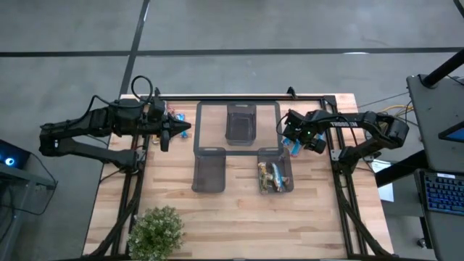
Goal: Pick and place Granola Bars by type
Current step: Put the red granola bar into the bottom left black bin
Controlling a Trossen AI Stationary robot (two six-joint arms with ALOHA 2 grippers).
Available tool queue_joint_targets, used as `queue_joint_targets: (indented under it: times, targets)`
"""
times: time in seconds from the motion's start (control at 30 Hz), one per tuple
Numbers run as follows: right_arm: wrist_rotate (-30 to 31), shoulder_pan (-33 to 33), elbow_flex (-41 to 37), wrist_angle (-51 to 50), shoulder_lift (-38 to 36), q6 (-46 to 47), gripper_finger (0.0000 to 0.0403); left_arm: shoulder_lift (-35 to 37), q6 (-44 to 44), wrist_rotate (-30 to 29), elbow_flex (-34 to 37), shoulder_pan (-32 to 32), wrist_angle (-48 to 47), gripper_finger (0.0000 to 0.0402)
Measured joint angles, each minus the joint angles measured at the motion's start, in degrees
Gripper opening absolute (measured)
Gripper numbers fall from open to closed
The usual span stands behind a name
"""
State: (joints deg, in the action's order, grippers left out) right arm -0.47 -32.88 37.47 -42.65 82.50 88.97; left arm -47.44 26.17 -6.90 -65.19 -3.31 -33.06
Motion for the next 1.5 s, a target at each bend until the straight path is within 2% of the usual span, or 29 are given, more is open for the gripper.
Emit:
queue_joint_targets:
  times: [0.73, 1.07, 1.5]
  targets:
    - [0.00, 0.02, -0.09, -0.05, 0.02, -1.12, 0.0074, 0.00, 0.58, -0.02, 0.00, 0.01, 0.02, 0.0000]
    - [-0.02, 0.00, -0.05, -0.01, -0.79, -2.19, 0.0071, 0.00, 0.87, -0.02, -0.01, 0.02, 0.02, 0.0000]
    - [0.44, 0.02, 0.63, -0.47, -8.49, -2.09, 0.0059, 0.00, 0.85, -0.02, -0.02, 0.02, 0.02, 0.0000]
